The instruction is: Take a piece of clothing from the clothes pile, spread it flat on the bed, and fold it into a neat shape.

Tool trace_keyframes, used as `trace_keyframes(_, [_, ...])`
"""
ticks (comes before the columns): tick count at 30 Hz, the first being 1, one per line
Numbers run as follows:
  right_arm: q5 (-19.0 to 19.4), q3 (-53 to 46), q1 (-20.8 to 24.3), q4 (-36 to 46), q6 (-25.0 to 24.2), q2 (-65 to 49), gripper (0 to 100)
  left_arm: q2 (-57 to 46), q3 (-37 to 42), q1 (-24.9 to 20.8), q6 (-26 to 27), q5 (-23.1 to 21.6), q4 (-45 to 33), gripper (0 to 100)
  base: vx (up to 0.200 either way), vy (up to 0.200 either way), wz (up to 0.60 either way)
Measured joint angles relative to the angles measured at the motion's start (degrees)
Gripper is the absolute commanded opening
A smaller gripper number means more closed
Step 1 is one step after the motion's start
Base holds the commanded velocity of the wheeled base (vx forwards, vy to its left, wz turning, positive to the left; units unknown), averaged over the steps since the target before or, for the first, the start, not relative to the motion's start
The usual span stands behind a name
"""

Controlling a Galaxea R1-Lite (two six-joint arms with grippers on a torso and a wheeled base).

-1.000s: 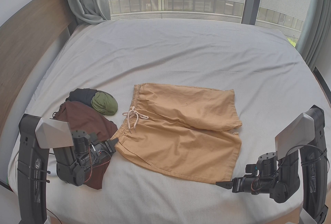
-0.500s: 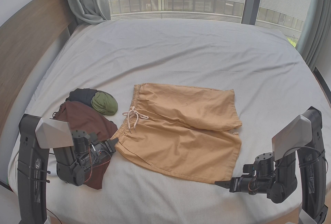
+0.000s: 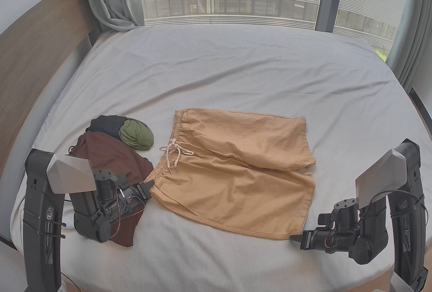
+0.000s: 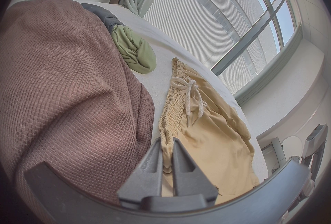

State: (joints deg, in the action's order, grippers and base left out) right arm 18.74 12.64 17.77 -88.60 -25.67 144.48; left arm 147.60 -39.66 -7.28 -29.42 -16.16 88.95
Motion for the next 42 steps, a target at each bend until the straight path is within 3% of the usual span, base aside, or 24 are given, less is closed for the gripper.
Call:
trace_keyframes(8, [-0.21,-0.74,-0.06,0.0,0.13,-0.24,0,-0.33,1.38,-0.13,0.0,-0.11,0.0,0,0.0,0.0,0.0])
trace_keyframes(16, [-0.32,-4.92,-0.83,-0.02,0.85,-2.65,0,-4.02,7.89,-0.22,0.3,-1.65,-0.02,0,0.0,0.0,0.0])
trace_keyframes(25, [-0.18,-8.95,-4.39,-0.02,4.28,-4.52,0,-7.75,17.29,0.15,7.17,-4.55,-0.02,0,0.0,0.0,0.0])
trace_keyframes(42, [-0.16,-11.61,-5.05,0.24,5.4,-7.39,0,-13.2,30.89,1.19,11.96,-4.77,0.02,0,0.0,0.0,0.0])
